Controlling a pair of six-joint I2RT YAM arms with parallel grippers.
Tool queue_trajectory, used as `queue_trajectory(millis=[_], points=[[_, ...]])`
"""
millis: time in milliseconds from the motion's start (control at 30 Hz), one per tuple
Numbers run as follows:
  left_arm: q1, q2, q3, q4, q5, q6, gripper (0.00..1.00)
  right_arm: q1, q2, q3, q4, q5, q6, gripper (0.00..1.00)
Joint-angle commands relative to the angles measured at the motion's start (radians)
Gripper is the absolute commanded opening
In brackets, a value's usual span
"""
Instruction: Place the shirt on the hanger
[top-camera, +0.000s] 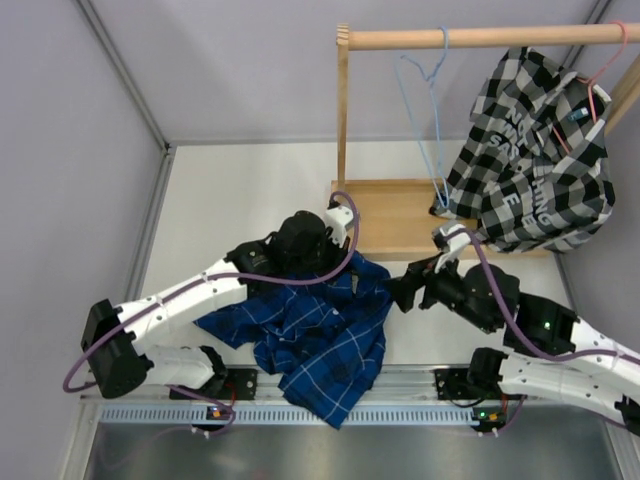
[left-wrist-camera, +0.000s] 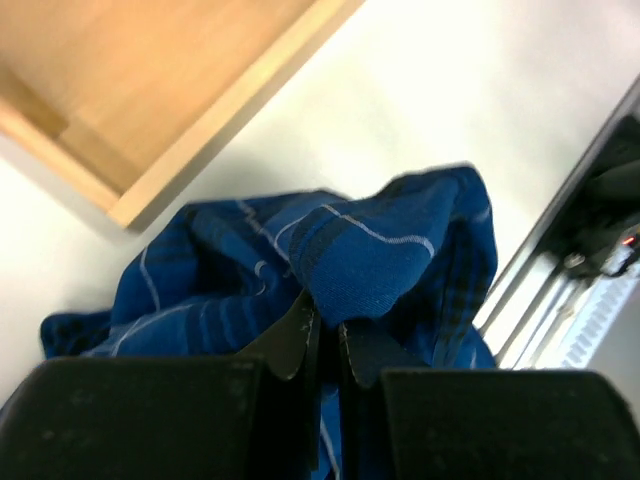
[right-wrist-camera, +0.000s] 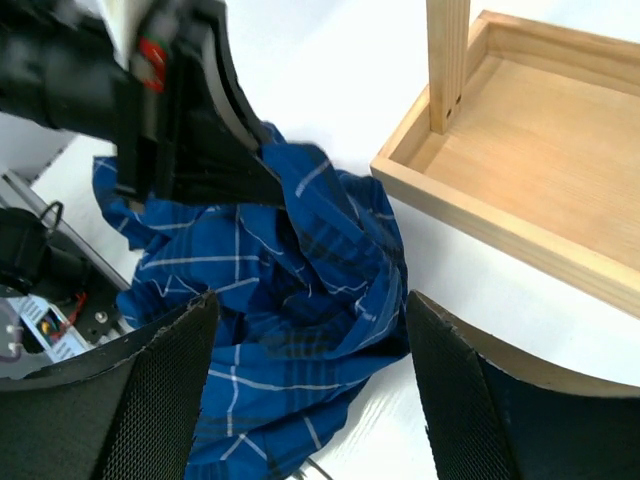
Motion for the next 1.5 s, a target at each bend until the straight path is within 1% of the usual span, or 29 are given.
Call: queue_trajectory(millis=[0, 33, 167, 367, 500, 533, 567, 600, 667, 700, 767, 800, 833, 867, 900, 933, 967, 1000, 1067, 1133, 1167, 1200, 1233, 1300, 1333, 1367, 1400, 1433, 1467], points=[[-0.001, -0.046, -0.034, 0.193, 0.076, -0.106, 0.0, -0.003, 0.078, 0.023, -0.024, -0.035, -0.013, 0.75], [-0.001, -0.049, -0.044, 0.197, 0.086, -0.111, 0.0, -0.003, 0.083, 0.028, -0.024, -0.035, -0.02, 0.78], [-0.001, -0.063, -0.06, 0.2, 0.135, -0.112, 0.0, -0.008, 0.132, 0.066, -0.023, -0.028, -0.092, 0.81], [-0.001, -0.1, -0.093, 0.206, 0.17, -0.114, 0.0, -0.013, 0.241, 0.137, -0.02, -0.046, -0.18, 0.8], [-0.001, -0.142, -0.113, 0.206, 0.208, -0.094, 0.0, -0.022, 0.298, 0.134, 0.0, -0.049, -0.267, 0.8], [-0.001, -0.152, -0.117, 0.206, 0.221, -0.086, 0.0, -0.026, 0.308, 0.122, 0.011, -0.052, -0.281, 0.78], [-0.001, -0.172, -0.122, 0.206, 0.244, -0.071, 0.0, -0.037, 0.321, 0.115, 0.022, -0.058, -0.304, 0.75], [-0.001, -0.182, -0.133, 0.205, 0.251, -0.063, 0.0, -0.043, 0.325, 0.105, 0.05, -0.104, -0.319, 0.7], [-0.001, -0.21, -0.14, 0.205, 0.276, -0.04, 0.0, -0.054, 0.329, 0.088, 0.089, -0.175, -0.373, 0.64], [-0.001, -0.216, -0.143, 0.2, 0.287, -0.034, 0.0, -0.054, 0.325, 0.071, 0.129, -0.26, -0.399, 0.57], [-0.001, -0.231, -0.14, 0.177, 0.308, -0.017, 0.0, -0.054, 0.324, 0.057, 0.169, -0.331, -0.442, 0.48], [-0.001, -0.236, -0.139, 0.167, 0.307, -0.013, 0.0, -0.054, 0.322, 0.053, 0.184, -0.351, -0.445, 0.25], [-0.001, -0.241, -0.128, 0.154, 0.291, -0.009, 0.03, -0.054, 0.322, 0.053, 0.201, -0.342, -0.444, 0.09], [-0.001, -0.256, -0.122, 0.142, 0.27, -0.006, 0.11, -0.054, 0.321, 0.056, 0.203, -0.322, -0.436, 0.0], [-0.001, -0.267, -0.114, 0.112, 0.189, -0.006, 0.22, -0.054, 0.319, 0.06, 0.204, -0.28, -0.433, 0.0], [-0.001, -0.277, -0.091, 0.096, 0.131, -0.014, 0.42, -0.054, 0.316, 0.071, 0.203, -0.25, -0.424, 0.0], [-0.001, -0.305, -0.079, 0.081, 0.07, -0.035, 0.67, -0.054, 0.315, 0.079, 0.201, -0.214, -0.4, 0.0], [-0.001, -0.317, -0.068, 0.058, -0.047, -0.049, 0.98, -0.056, 0.316, 0.088, 0.197, -0.151, -0.39, 0.0], [-0.018, -0.353, -0.047, 0.048, -0.136, -0.084, 0.98, -0.056, 0.336, 0.132, 0.164, -0.1, -0.315, 0.0], [-0.065, -0.359, -0.041, 0.05, -0.3, -0.114, 0.98, -0.062, 0.383, 0.192, 0.132, -0.046, -0.275, 0.0], [-0.144, -0.341, -0.033, 0.05, -0.378, -0.135, 0.98, -0.063, 0.405, 0.216, 0.093, -0.028, -0.24, 0.0], [-0.197, -0.328, -0.033, 0.048, -0.472, -0.147, 0.98, -0.065, 0.428, 0.259, 0.075, 0.006, -0.225, 0.0], [-0.32, -0.308, -0.033, 0.047, -0.688, -0.158, 0.98, -0.066, 0.469, 0.276, 0.062, 0.017, -0.215, 0.0], [-0.421, -0.22, -0.009, 0.024, -0.904, -0.21, 0.98, -0.066, 0.499, 0.308, 0.049, 0.037, -0.192, 0.0], [-0.456, -0.183, 0.01, -0.044, -1.027, -0.25, 0.98, -0.068, 0.516, 0.315, 0.049, 0.043, -0.182, 0.0], [-0.46, -0.123, 0.027, -0.077, -1.055, -0.34, 0.97, -0.068, 0.522, 0.322, 0.051, 0.049, -0.163, 0.0], [-0.461, -0.104, 0.039, -0.102, -1.077, -0.386, 0.95, -0.069, 0.528, 0.333, 0.049, 0.057, -0.157, 0.0], [-0.464, -0.085, 0.032, -0.114, -1.103, -0.461, 0.87, -0.072, 0.537, 0.338, 0.049, 0.061, -0.149, 0.0], [-0.467, -0.08, 0.016, -0.116, -1.12, -0.501, 0.82, -0.071, 0.539, 0.341, 0.051, 0.069, -0.146, 0.0]])
